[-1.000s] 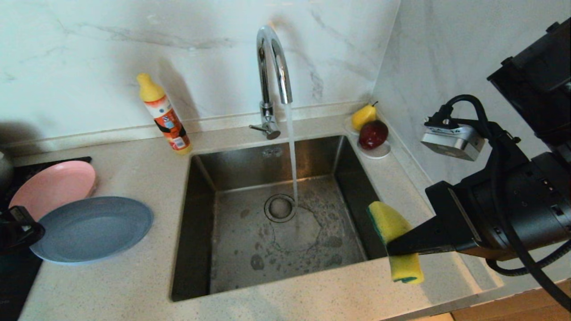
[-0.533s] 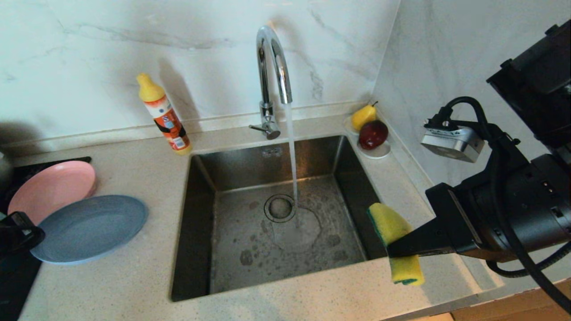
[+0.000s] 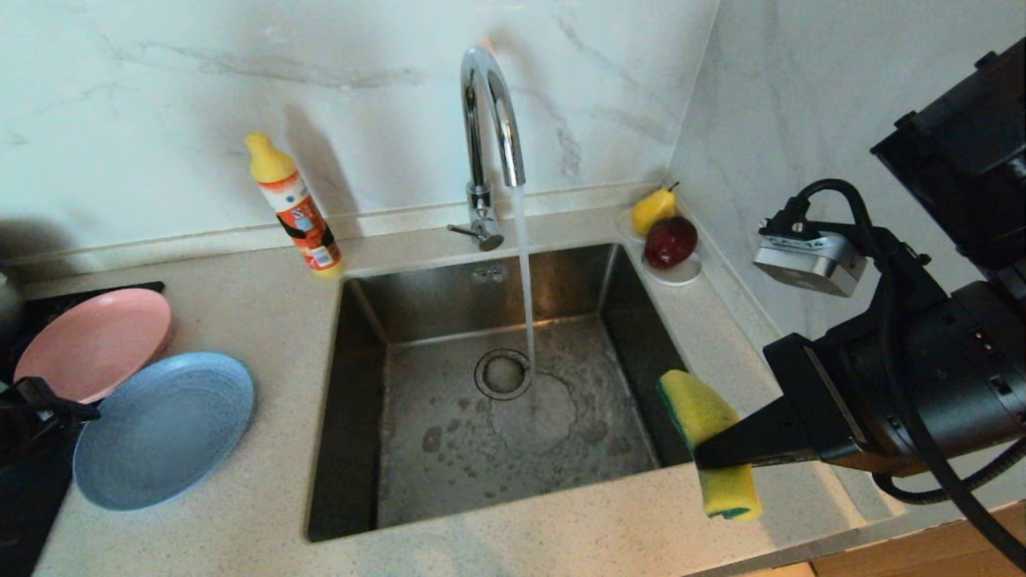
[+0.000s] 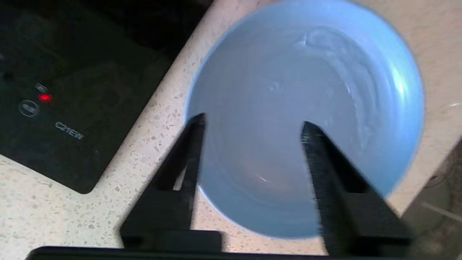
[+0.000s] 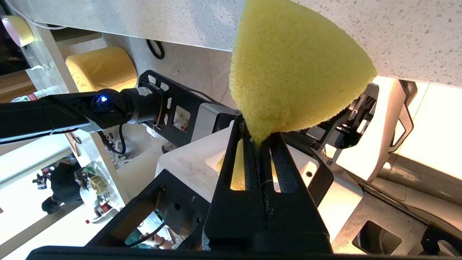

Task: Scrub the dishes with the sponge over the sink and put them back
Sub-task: Place the plate on the table, then put down the sponge

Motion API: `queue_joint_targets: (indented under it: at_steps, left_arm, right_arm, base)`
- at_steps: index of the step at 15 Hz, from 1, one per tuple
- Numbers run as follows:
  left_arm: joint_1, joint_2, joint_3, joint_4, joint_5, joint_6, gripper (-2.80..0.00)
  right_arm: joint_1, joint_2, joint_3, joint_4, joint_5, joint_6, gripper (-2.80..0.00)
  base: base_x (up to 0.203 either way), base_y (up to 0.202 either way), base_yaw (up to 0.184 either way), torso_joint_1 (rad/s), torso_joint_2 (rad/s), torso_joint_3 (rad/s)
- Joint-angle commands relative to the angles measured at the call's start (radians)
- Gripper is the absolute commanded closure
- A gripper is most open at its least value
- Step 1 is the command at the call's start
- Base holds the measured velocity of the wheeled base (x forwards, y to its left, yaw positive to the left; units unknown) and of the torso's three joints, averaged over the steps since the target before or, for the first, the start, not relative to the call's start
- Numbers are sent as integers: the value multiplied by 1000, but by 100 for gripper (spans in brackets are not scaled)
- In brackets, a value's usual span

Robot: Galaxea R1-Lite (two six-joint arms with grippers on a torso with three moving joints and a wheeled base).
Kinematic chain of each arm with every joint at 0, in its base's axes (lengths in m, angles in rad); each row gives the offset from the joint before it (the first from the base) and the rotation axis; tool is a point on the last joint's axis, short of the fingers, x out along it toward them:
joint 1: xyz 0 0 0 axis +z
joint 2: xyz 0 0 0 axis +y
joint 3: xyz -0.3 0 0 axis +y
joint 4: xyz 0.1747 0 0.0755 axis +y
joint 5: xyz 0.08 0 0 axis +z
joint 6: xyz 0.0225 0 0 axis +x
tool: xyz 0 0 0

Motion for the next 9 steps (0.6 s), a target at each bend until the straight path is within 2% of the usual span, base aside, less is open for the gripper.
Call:
queue_joint_targets:
  at_steps: [1, 4, 5, 7, 9]
  left_arm:
    - [-3, -62, -19, 3, -3, -3, -280]
    - [-72, -122, -100, 26, -58, 10, -280]
    - [-105, -128, -143, 52, -65, 23, 0]
    - [-196, -121, -243, 76, -92, 66, 0]
    - [-297, -82, -310, 60, -109, 161, 0]
  right_arm:
    - [1, -2, -4, 4, 1, 2, 0]
    - [1, -5, -4, 5, 0, 0, 0]
    - [2, -4, -4, 5, 0, 0, 0]
    - [2, -2, -10, 5, 0, 0, 0]
    - [0, -4, -9, 5, -2, -1, 0]
  base:
    - [0, 0, 0, 0, 0, 0]
    - [0, 0, 0, 0, 0, 0]
    - [0, 0, 0, 0, 0, 0]
    - [0, 0, 0, 0, 0, 0]
    - [0, 0, 0, 0, 0, 0]
